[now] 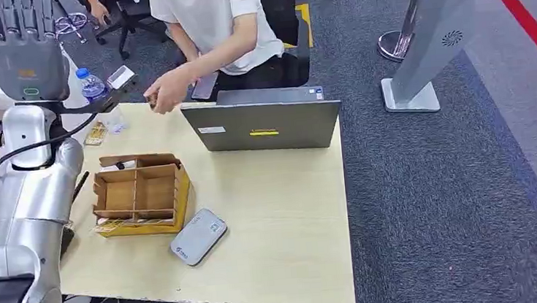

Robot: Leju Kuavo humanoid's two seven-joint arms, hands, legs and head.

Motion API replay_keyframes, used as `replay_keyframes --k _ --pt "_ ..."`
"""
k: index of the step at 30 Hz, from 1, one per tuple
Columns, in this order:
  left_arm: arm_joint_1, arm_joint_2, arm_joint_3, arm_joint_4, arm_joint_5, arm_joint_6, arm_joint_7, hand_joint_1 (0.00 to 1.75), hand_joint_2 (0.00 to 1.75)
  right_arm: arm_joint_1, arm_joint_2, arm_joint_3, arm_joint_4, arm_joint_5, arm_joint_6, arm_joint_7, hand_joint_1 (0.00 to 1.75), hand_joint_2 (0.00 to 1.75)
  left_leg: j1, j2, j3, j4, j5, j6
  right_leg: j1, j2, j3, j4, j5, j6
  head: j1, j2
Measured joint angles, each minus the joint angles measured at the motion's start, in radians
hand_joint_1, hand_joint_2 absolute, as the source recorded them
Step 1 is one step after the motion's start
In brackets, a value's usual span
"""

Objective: Pass the card to the sensor for recognition and then transmit it.

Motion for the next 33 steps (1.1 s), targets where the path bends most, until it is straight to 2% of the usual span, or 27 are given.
replay_keyframes --k 3,6,9,11,13,16,19,28,33 --pt "0.015 -0.001 0.0 -0.015 0.006 -0.01 0.0 0.0 1.75 0.0 0.0 0.0 0.0 -0.005 -0.002 0.0 0.0 0.0 0.0 0.0 0.0 0.0 0.0 0.0 0.0 0.0 0.0 0.0 0.0 0.0 0.0 0.0" --pt "0.082 0.0 0.0 -0.085 0.02 -0.092 -0.008 0.0 1.75 0.0 0.0 -0.006 0.0 -0.039 -0.01 -0.002 0.0 0.0 -0.001 0.002 0.0 0.0 -0.001 0.0 0.0 0.002 0.0 0.0 0.0 0.0 -0.001 0.0" --pt "0.245 0.011 -0.023 -0.249 0.021 -0.238 0.022 0.0 1.75 0.001 0.0 -0.026 0.0 -0.074 -0.024 -0.002 0.0 0.0 -0.001 0.005 0.001 0.0 -0.003 0.001 -0.001 0.005 0.0 0.0 -0.001 0.001 0.0 0.0" --pt "0.395 0.028 -0.05 -0.38 0.035 -0.316 0.043 0.0 1.75 0.002 0.0 -0.043 0.0 -0.099 -0.034 -0.007 0.0 0.0 -0.002 0.008 0.001 -0.001 -0.004 0.001 -0.001 0.008 -0.001 0.0 -0.001 0.001 0.001 0.0" --pt "0.54 0.058 -0.089 -0.505 0.036 -0.35 0.059 0.0 1.75 0.006 0.0 -0.063 0.0 -0.118 -0.045 -0.009 0.0 0.0 -0.001 0.01 0.001 0.0 -0.006 0.002 -0.001 0.01 -0.002 -0.001 -0.003 0.001 -0.001 0.0" --pt "0.69 0.095 -0.138 -0.624 0.03 -0.356 0.065 0.0 1.75 0.007 0.0 -0.083 0.0 -0.127 -0.053 -0.018 0.0 0.0 -0.002 0.009 0.0 0.0 -0.007 0.003 -0.001 0.009 -0.002 -0.001 -0.005 0.004 -0.001 0.0" --pt "0.776 0.115 -0.179 -0.687 0.004 -0.35 0.065 0.0 1.75 0.007 0.0 -0.098 0.0 -0.135 -0.06 -0.019 0.0 0.0 -0.002 0.007 0.0 0.0 -0.007 0.003 -0.001 0.007 -0.002 -0.001 -0.005 0.004 0.0 0.0" --pt "0.891 0.118 -0.241 -0.752 -0.042 -0.32 0.066 0.0 1.75 0.007 0.001 -0.112 0.0 -0.139 -0.061 -0.018 0.0 0.0 -0.002 0.006 0.0 0.0 -0.007 0.003 -0.001 0.006 0.0 -0.001 -0.004 0.004 -0.001 0.0" --pt "0.921 0.106 -0.243 -0.752 -0.058 -0.317 0.105 0.0 1.75 0.006 0.001 -0.121 0.0 -0.138 -0.061 -0.016 0.0 0.0 -0.001 0.005 0.0 0.0 -0.007 0.003 -0.001 0.004 0.0 -0.001 -0.004 0.004 0.0 0.0"
